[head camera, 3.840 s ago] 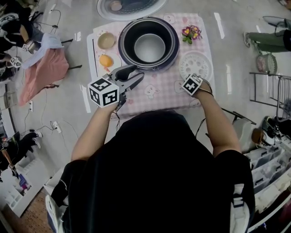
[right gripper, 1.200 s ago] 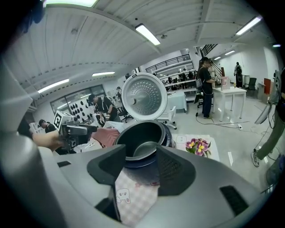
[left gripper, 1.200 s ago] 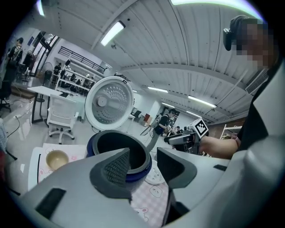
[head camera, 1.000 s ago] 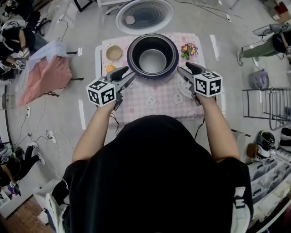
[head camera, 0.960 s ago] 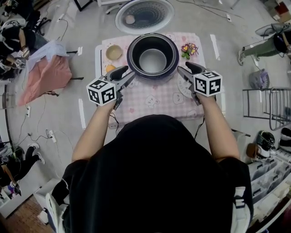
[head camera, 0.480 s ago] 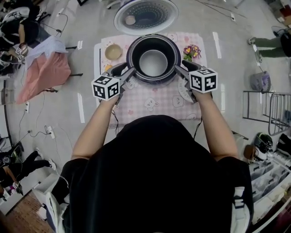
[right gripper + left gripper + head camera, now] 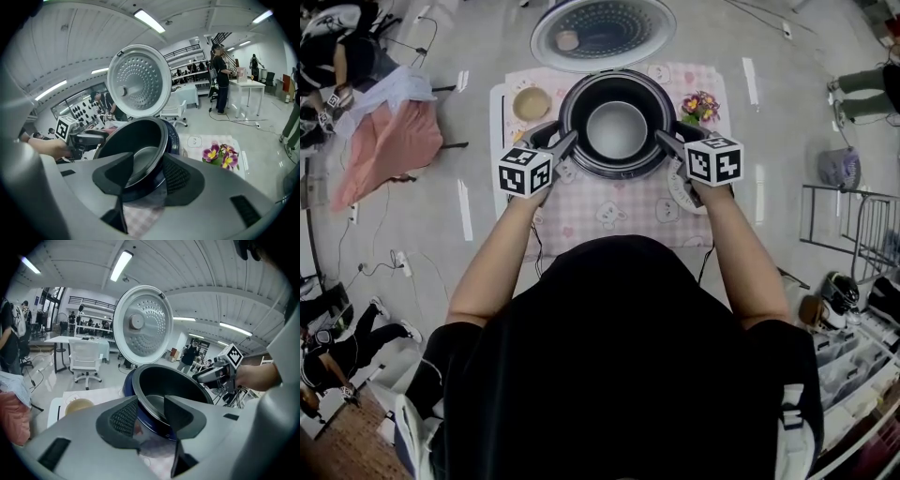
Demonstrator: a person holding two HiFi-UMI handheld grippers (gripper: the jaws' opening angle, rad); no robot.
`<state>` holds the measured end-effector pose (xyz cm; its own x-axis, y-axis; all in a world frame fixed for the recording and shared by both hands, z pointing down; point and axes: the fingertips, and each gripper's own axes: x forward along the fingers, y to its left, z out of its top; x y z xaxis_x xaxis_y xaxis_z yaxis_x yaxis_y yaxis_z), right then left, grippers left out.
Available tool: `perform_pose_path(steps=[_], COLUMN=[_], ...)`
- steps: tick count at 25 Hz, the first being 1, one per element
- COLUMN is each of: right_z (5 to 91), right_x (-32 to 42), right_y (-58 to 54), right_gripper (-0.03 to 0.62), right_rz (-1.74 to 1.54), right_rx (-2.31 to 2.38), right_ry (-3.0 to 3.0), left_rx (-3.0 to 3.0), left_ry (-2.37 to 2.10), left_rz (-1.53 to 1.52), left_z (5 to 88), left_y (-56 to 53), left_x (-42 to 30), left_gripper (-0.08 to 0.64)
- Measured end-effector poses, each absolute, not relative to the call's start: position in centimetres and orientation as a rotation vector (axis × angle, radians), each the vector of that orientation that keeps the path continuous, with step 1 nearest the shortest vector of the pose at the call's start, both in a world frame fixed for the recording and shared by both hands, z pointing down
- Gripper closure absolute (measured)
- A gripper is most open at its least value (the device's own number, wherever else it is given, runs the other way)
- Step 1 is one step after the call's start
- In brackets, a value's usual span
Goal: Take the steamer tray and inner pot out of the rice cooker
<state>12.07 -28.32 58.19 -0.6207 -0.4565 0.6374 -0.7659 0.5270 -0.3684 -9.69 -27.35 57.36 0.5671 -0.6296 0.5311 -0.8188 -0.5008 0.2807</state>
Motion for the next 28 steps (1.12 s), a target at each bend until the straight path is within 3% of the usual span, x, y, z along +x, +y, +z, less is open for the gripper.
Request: perform_pose_path(steps=[10,22,28], right_z=[59.5,58.5,58.1], right_x=[11.5,11.9,12.0], right_y=[-29.6,-29.9,-29.6], right_gripper=[0.414,0.486,0.529], right_rz=[0.935,1.329,1.397], right_rx=[1.028,1.126,1.147], right_ry=[-2.284,-2.350,-2.377], left_rx=[2.269,1.959,1.792], left_ry=[-1.168,-1.121,-1.050], left_rz=[0.485,0.010,-0.173], left_z=[57.8,56.9,57.1], left_y=[-29.0,-29.5,-29.8], left_x=[-9.3,-9.6,-10.7], left_gripper=[0.368,0.370,0.417])
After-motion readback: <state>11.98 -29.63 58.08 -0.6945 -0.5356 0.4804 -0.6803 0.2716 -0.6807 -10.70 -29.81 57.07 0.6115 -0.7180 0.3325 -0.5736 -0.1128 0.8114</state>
